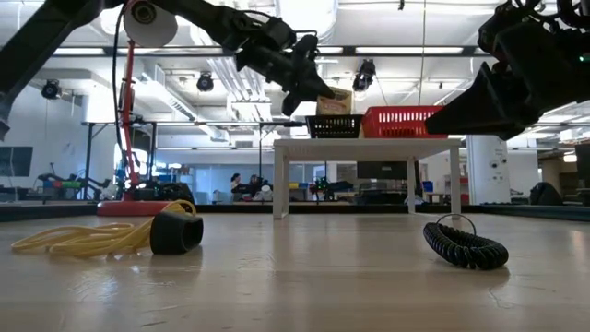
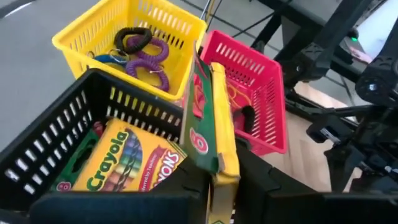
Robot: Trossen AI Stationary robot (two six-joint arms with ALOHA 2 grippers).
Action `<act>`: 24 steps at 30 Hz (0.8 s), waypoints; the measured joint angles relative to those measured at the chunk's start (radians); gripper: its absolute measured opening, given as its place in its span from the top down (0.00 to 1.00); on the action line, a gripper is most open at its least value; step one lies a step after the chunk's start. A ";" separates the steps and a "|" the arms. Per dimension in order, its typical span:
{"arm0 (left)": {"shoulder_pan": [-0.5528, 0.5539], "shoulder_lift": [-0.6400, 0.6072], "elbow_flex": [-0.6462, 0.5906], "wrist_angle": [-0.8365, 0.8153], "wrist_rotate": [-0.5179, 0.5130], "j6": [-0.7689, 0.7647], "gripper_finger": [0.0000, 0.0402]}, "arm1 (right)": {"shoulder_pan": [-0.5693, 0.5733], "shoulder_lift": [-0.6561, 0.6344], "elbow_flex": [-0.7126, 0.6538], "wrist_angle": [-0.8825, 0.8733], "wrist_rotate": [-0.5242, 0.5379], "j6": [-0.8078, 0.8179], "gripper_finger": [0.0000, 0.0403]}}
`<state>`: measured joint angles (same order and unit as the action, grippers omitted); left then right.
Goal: Pick & Place Office Desk Supplies
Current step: Put the crayon box into the black basket on the shelf
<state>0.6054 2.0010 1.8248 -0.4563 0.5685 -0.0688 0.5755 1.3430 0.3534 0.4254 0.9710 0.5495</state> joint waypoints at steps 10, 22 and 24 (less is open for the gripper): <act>0.004 0.032 0.000 0.055 -0.003 -0.010 0.76 | -0.002 0.000 0.000 -0.001 -0.001 0.000 0.70; 0.005 0.022 0.002 0.055 -0.147 0.025 0.68 | -0.002 0.000 -0.004 -0.001 -0.002 0.000 0.70; 0.005 0.010 0.004 0.039 -0.178 0.032 0.68 | -0.002 0.000 -0.006 -0.001 -0.002 0.000 0.70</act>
<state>0.6106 2.0115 1.8285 -0.4171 0.3901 -0.0371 0.5732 1.3430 0.3474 0.4243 0.9695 0.5495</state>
